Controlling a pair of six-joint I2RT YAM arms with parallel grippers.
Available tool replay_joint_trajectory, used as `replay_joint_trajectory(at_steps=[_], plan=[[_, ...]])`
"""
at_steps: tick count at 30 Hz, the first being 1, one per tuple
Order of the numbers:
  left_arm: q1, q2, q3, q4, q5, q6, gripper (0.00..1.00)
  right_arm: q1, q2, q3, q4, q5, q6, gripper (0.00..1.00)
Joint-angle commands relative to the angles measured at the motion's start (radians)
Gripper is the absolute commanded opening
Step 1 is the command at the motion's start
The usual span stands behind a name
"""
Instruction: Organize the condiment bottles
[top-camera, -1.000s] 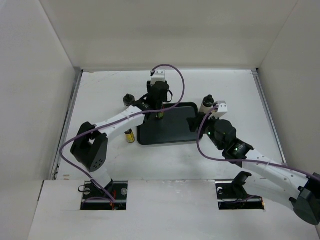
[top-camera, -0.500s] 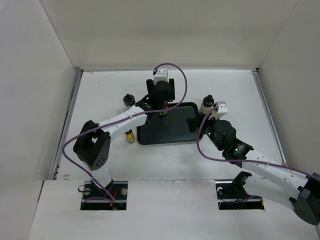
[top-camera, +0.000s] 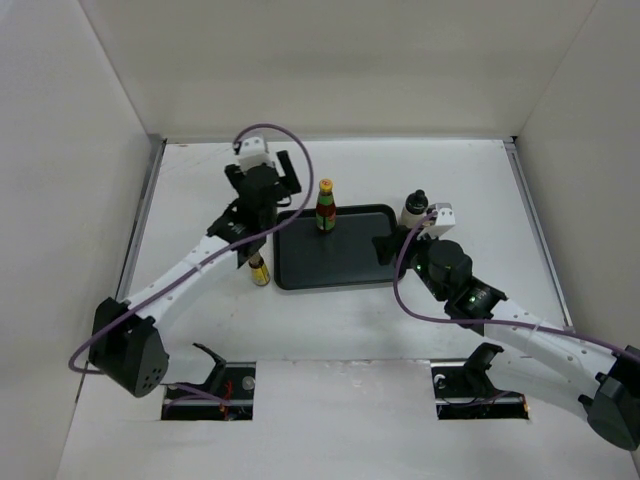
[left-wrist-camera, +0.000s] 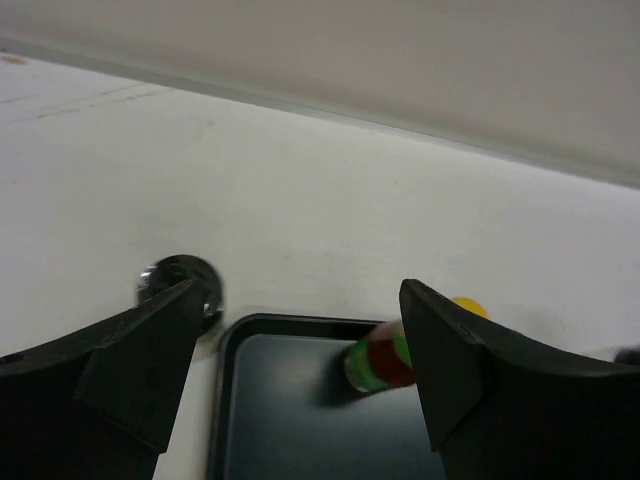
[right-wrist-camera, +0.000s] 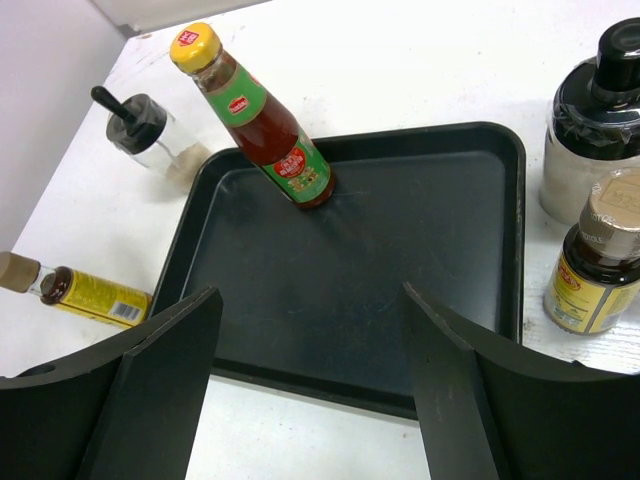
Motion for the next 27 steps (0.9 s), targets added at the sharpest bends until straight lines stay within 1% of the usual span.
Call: replay_joint_trajectory(at_steps=[1, 4, 8, 9, 13, 18, 22, 27], plan=[[0.11, -0.049, -0.066, -0.079, 0.02, -0.09, 0.78, -0.002, 0.0, 0.008, 0.051, 0.006, 0.012, 0.78], [0.167, -0.001, -0.062, -0.11, 0.075, -0.095, 0.78, -0.002, 0.017, 0.012, 0.054, 0.005, 0.012, 0.81], [0.175, 0.093, -0.039, -0.095, 0.077, -0.087, 0.79, -0.002, 0.03, 0.015, 0.056, 0.0, 0.012, 0.92], [0.178, 0.121, -0.031, -0.087, 0.074, -0.085, 0.79, -0.002, 0.031, 0.015, 0.056, 0.0, 0.012, 0.93], [0.193, 0.208, 0.007, -0.07, 0.063, -0.081, 0.79, -0.002, 0.037, 0.018, 0.056, -0.008, 0.01, 0.94], [0.187, 0.247, 0.018, -0.052, -0.011, -0.072, 0.79, -0.002, 0.051, 0.021, 0.056, -0.024, 0.012, 0.96], [0.202, 0.289, 0.023, -0.032, -0.017, -0.069, 0.78, -0.002, 0.059, 0.023, 0.059, -0.027, 0.012, 0.97], [0.227, 0.336, 0.029, -0.014, 0.006, -0.069, 0.69, -0.002, 0.057, 0.021, 0.062, -0.027, 0.012, 0.97]])
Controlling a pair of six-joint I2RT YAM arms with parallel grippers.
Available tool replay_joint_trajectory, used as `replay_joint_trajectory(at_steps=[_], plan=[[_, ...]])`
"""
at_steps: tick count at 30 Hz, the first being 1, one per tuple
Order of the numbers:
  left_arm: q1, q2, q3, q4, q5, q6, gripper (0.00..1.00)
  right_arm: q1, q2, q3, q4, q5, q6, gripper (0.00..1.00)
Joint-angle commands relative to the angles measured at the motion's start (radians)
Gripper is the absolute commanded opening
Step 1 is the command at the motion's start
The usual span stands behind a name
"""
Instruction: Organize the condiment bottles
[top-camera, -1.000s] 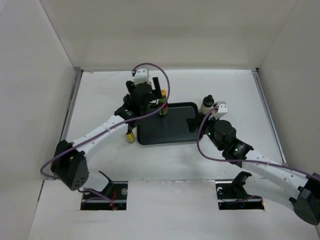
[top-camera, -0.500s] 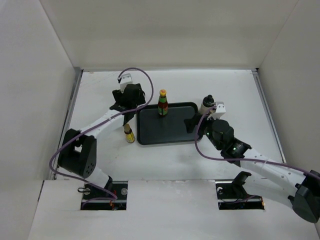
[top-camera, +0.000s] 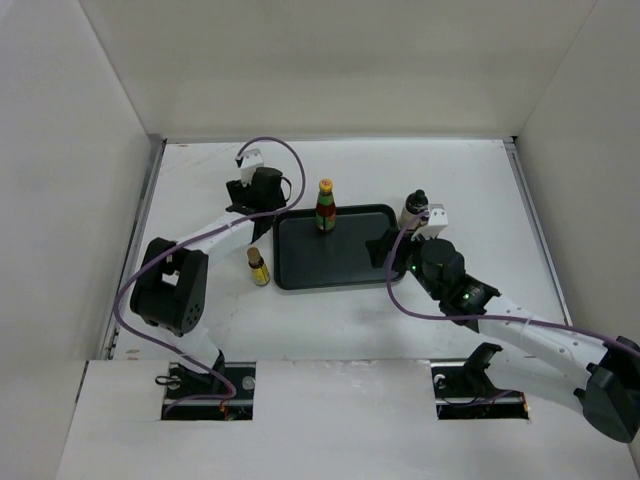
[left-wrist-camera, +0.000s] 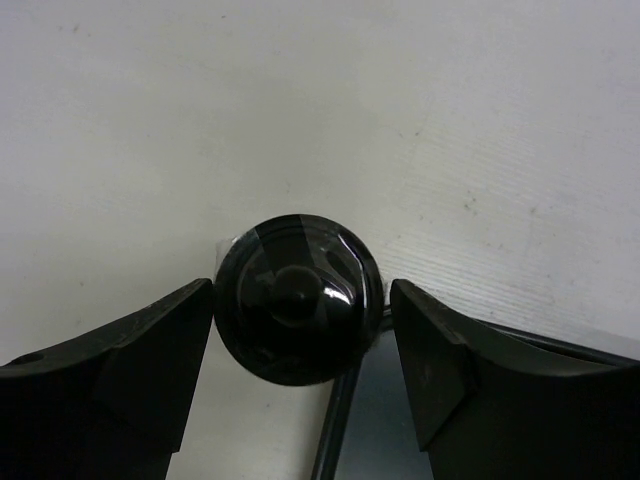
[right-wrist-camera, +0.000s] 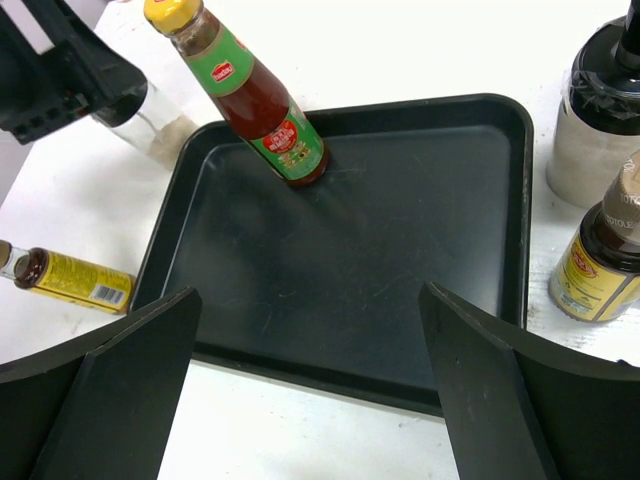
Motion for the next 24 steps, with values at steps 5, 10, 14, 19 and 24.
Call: replay_joint_trajectory(at_steps=[5, 10, 14, 19, 24], plan=[[0.022, 0.016, 0.03, 0.04, 0.002, -0.001, 0.6, -0.002, -0.009, 0.02, 0.061, -0.009, 0.008, 0.97], [-0.007, -0.099, -0.01, 0.092, -0.014, 0.005, 0.44, -0.002, -0.004, 0.02, 0.061, -0.009, 0.008, 0.97], [-0.044, -0.223, -0.05, 0.139, -0.009, 0.031, 0.44, -0.002, -0.006, 0.02, 0.061, -0.009, 0.007, 0.97], [-0.092, -0.277, -0.07, 0.135, 0.018, 0.036, 0.44, -0.002, -0.006, 0.02, 0.061, -0.009, 0.007, 0.97], [-0.144, -0.243, -0.084, 0.141, 0.042, 0.025, 0.44, -0.002, -0.006, 0.02, 0.061, -0.009, 0.007, 0.97]])
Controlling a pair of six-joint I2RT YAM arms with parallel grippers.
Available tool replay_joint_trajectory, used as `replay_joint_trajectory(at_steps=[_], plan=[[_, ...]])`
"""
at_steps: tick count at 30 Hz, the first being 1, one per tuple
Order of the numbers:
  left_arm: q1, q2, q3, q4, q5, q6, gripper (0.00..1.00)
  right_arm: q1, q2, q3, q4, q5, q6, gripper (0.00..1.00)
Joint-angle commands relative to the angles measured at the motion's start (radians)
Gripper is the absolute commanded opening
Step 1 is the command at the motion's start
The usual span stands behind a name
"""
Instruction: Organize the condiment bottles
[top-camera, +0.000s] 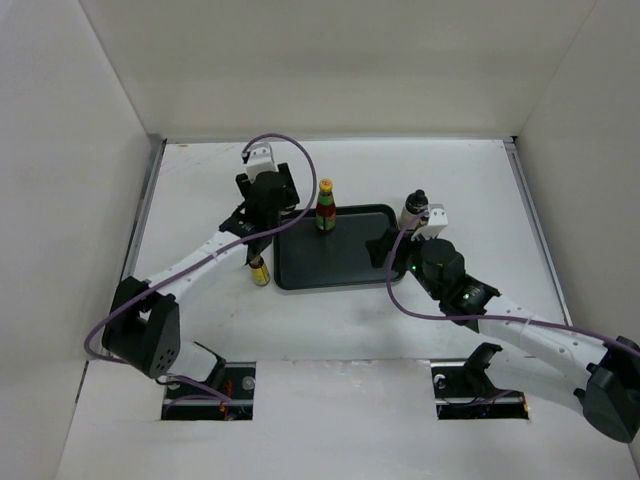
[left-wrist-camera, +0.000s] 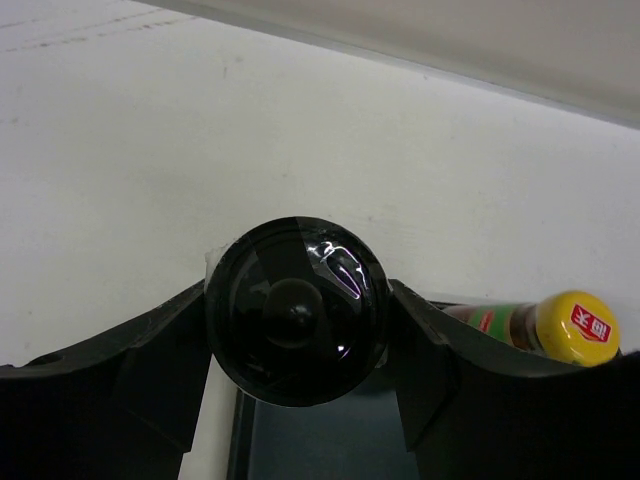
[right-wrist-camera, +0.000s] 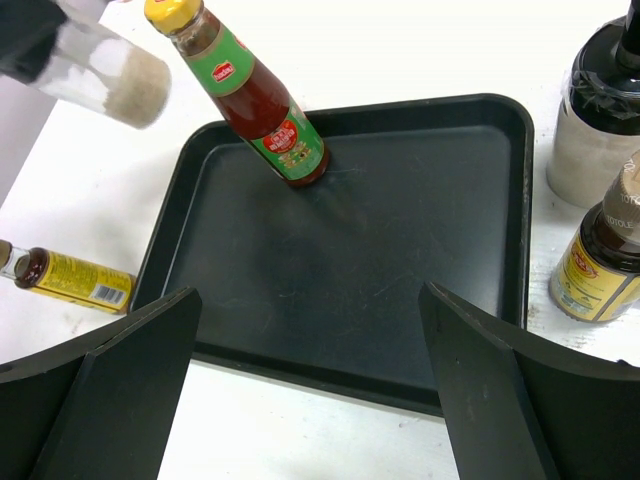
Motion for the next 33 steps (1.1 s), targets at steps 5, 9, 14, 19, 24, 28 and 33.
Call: replay_joint_trajectory(at_steps=[5, 9, 14, 19, 24, 28, 33], plan=[[-0.052, 0.093, 0.0, 0.075, 0.033, -0.017, 0.44, 0.0, -0.009, 0.018, 0.061, -0.008, 0.007, 0.97], [-0.076, 0.14, 0.007, 0.082, 0.032, -0.029, 0.45, 0.0, -0.01, 0.018, 0.061, -0.008, 0.007, 0.97], [-0.093, 0.167, -0.013, 0.08, 0.007, -0.046, 0.51, 0.0, -0.013, 0.017, 0.061, -0.008, 0.007, 0.97], [-0.096, 0.167, -0.03, 0.074, -0.013, -0.051, 0.69, 0.0, -0.017, 0.017, 0.061, -0.008, 0.005, 0.98], [-0.096, 0.111, -0.041, 0.068, -0.025, -0.048, 0.75, 0.0, -0.027, 0.014, 0.061, -0.008, 0.005, 0.98], [-0.104, -0.001, -0.061, 0.049, -0.045, -0.042, 0.75, 0.0, -0.027, 0.014, 0.061, -0.008, 0.004, 0.98], [-0.09, -0.22, -0.122, -0.026, -0.05, -0.048, 0.74, 0.001, -0.026, 0.015, 0.061, -0.008, 0.002, 0.98]])
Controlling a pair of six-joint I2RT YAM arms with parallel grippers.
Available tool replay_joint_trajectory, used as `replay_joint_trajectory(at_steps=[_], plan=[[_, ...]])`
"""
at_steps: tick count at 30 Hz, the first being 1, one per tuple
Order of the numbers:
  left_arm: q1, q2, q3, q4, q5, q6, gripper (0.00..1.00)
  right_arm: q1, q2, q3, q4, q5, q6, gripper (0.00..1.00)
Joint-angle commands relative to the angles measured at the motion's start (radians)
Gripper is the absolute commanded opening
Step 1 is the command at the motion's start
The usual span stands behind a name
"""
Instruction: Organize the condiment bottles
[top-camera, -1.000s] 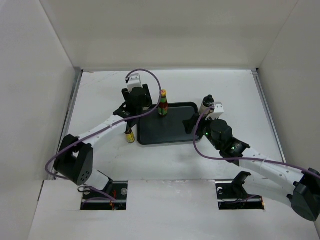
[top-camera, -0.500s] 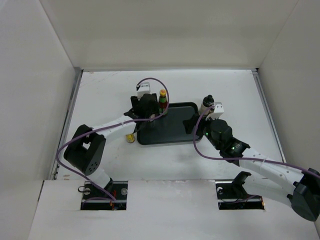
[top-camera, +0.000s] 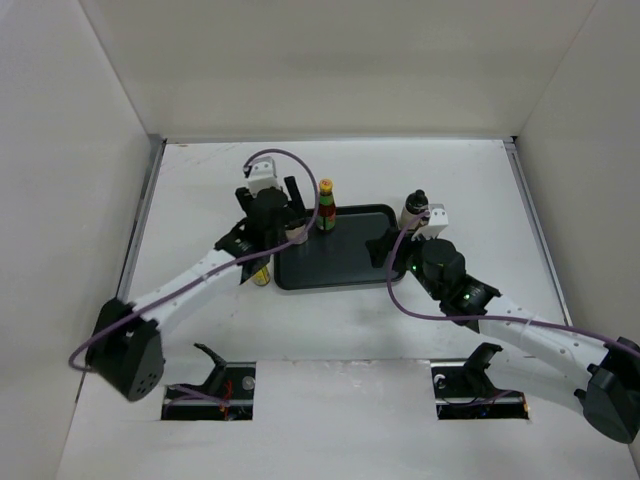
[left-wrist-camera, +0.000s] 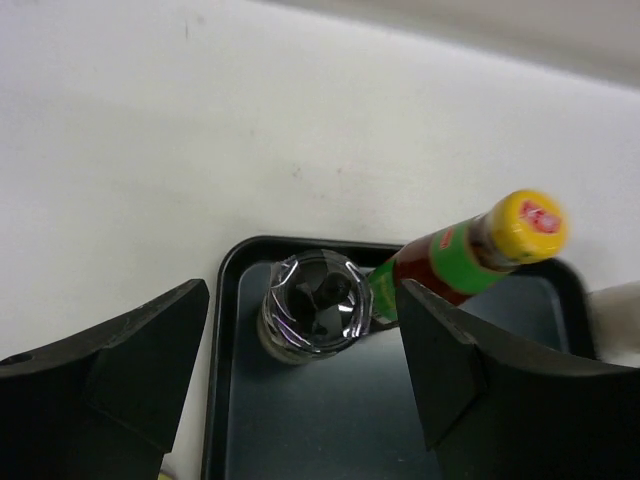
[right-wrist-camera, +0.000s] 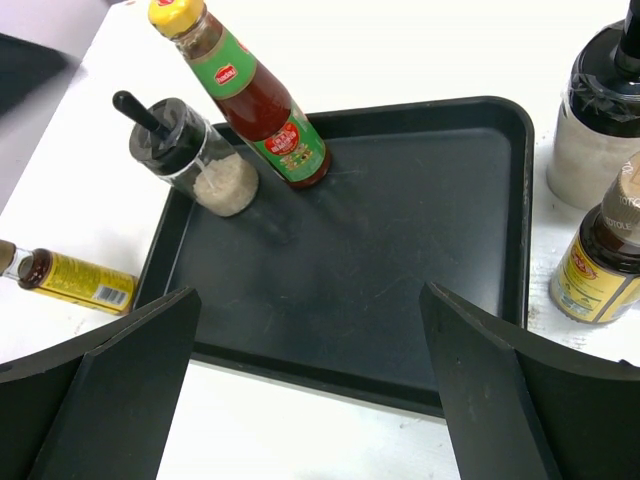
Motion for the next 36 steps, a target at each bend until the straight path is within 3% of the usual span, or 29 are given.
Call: replay_joint_trajectory(at_steps=[1, 6, 10, 23, 27, 32, 36], plan=[[0.016, -0.181, -0.04, -0.065, -0.028, -0.021, 0.74, 0.001, -0.022, 0.015, 0.061, -0.008, 0.004, 0.98], [0.019, -0.338, -0.089, -0.37, -0.031, -0.099, 0.72, 0.001, -0.022, 0.014, 0.061, -0.008, 0.006, 0.98], [0.013, -0.438, -0.14, -0.468, -0.055, -0.126, 0.72, 0.003, -0.004, 0.021, 0.061, -0.008, 0.003, 0.98], [-0.042, -0.378, -0.226, -0.455, -0.048, -0.151, 0.61, 0.003, 0.01, 0.02, 0.061, -0.005, 0.007, 0.98], [-0.019, -0.351, -0.233, -0.389, -0.049, -0.139, 0.5, 0.003, 0.018, 0.02, 0.061, -0.002, 0.007, 0.98], [-0.027, -0.32, -0.216, -0.334, -0.057, -0.122, 0.31, 0.003, 0.028, 0.023, 0.061, 0.001, 0.007, 0.95], [-0.074, -0.35, -0.166, -0.35, -0.115, -0.087, 0.25, 0.003, 0.034, 0.028, 0.061, 0.001, 0.007, 0.92]])
